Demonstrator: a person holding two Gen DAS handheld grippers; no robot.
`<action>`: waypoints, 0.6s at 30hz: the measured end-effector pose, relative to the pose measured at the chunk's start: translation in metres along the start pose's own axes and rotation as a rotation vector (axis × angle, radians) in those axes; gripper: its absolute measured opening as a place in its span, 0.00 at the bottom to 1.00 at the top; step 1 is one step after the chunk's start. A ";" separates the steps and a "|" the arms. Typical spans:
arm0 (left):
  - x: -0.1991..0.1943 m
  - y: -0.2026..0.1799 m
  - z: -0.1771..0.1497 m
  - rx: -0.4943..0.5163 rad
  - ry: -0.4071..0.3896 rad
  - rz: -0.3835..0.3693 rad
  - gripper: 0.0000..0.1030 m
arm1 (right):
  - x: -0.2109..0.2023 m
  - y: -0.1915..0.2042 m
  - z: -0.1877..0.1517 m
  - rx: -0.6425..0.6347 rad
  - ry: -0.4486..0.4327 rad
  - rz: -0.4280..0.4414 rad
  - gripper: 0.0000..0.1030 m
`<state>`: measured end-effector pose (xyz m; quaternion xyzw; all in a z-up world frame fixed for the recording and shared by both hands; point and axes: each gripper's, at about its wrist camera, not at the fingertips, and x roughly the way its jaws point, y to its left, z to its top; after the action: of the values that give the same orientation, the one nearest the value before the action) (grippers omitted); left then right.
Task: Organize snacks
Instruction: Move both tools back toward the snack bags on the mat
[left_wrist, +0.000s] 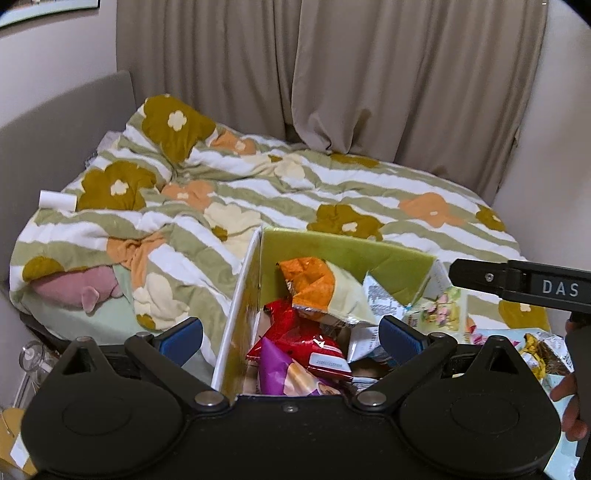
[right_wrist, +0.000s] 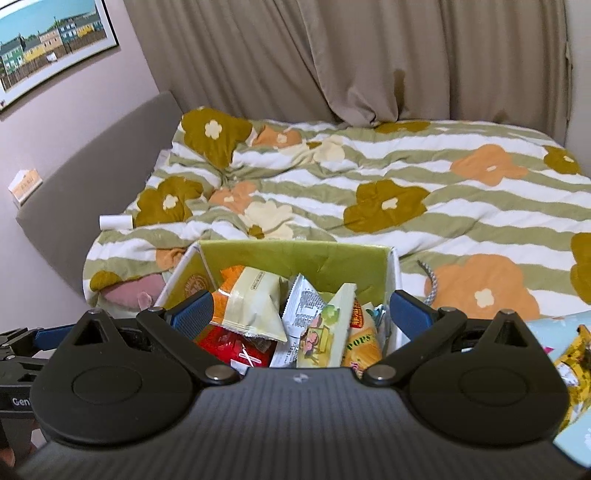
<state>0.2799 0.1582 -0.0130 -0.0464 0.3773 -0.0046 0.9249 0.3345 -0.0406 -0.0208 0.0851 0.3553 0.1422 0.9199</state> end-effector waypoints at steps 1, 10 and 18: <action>-0.006 -0.003 -0.001 0.006 -0.008 0.002 1.00 | -0.006 0.000 -0.001 0.001 -0.009 -0.002 1.00; -0.043 -0.030 -0.009 0.068 -0.062 -0.063 1.00 | -0.072 -0.012 -0.017 0.036 -0.091 -0.069 1.00; -0.060 -0.074 -0.021 0.118 -0.086 -0.174 1.00 | -0.131 -0.058 -0.038 0.104 -0.150 -0.196 1.00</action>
<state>0.2245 0.0853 0.0208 -0.0246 0.3306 -0.1052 0.9376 0.2277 -0.1355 0.0183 0.1081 0.2988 0.0260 0.9478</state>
